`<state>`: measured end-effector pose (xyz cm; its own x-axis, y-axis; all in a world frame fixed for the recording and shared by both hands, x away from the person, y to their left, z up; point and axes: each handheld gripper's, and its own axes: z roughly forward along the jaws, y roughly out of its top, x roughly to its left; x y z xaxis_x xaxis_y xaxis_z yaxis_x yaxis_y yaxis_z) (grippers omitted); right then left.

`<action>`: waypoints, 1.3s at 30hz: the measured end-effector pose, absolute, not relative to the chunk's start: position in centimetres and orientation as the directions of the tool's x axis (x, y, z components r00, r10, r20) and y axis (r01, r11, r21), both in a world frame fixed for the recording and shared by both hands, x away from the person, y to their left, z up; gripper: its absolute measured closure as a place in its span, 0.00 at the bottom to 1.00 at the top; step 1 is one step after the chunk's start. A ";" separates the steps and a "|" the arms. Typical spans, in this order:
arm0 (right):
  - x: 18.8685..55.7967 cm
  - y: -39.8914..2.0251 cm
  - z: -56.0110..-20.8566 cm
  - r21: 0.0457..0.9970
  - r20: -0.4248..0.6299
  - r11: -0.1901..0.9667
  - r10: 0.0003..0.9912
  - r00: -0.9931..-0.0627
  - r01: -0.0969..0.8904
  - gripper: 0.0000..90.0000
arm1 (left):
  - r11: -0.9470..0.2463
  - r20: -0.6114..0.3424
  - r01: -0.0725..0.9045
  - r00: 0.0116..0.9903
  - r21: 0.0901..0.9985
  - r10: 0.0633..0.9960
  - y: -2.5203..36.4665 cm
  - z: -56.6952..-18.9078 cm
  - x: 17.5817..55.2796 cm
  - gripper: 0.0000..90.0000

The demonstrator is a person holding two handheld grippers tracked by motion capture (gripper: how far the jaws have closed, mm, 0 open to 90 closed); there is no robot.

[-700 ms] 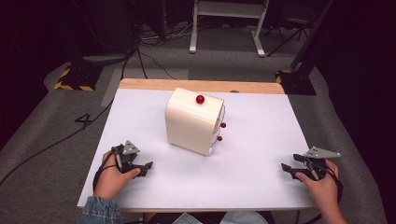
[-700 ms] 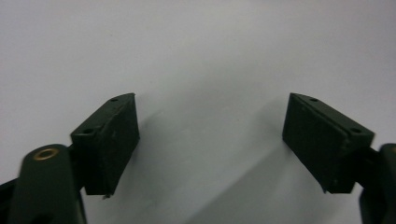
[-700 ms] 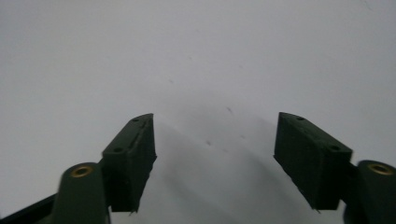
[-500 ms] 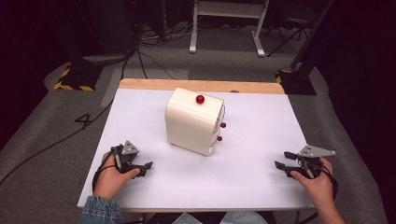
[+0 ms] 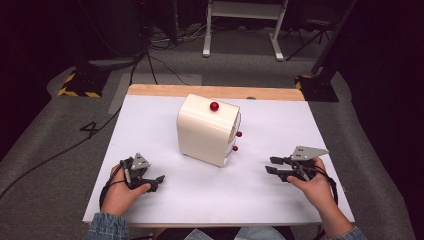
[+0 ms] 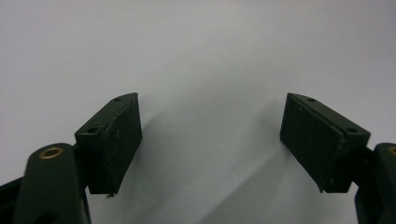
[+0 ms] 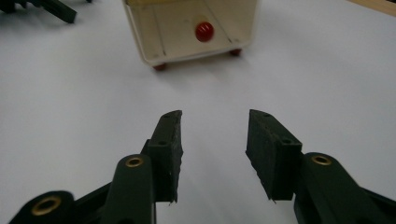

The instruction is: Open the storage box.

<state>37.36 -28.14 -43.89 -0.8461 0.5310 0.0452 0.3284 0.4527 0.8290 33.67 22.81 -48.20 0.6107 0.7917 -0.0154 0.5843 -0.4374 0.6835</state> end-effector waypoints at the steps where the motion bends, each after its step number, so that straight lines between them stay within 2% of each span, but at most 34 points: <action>1: 37.6 -27.5 -43.8 0.832 0.048 0.454 0.514 -0.857 0.318 0.63 | -0.437 -0.015 0.584 0.611 0.684 0.792 22.8 -48.2 33.7 0.23; 6: 38.5 -25.2 -43.8 0.832 0.053 0.466 0.473 -0.879 0.301 0.65 | -0.435 -0.015 0.583 0.609 0.687 0.793 22.8 -48.3 33.6 0.23; 10: 39.6 -23.3 -44.2 0.830 0.058 0.458 0.495 -0.867 0.317 0.68 | -0.433 -0.019 0.583 0.610 0.688 0.792 22.9 -48.3 33.7 0.23; 17: 42.0 -20.8 -44.8 0.831 0.100 0.447 0.465 -0.880 0.331 0.74 | -0.429 -0.026 0.586 0.610 0.687 0.792 22.9 -48.3 33.7 0.23; 26: 43.8 -19.8 -45.5 0.829 0.103 0.450 0.462 -0.881 0.333 0.78 | -0.430 -0.026 0.587 0.610 0.686 0.792 22.9 -48.3 33.8 0.23; 28: 44.0 -19.4 -45.6 0.825 0.091 0.463 0.456 -0.885 0.324 0.82 | -0.430 -0.024 0.586 0.610 0.686 0.792 22.9 -48.3 33.8 0.23; 39: 44.0 -19.5 -45.7 0.832 0.075 0.465 0.448 -0.891 0.304 0.83 | -0.429 -0.030 0.590 0.610 0.684 0.792 23.0 -48.3 33.8 0.23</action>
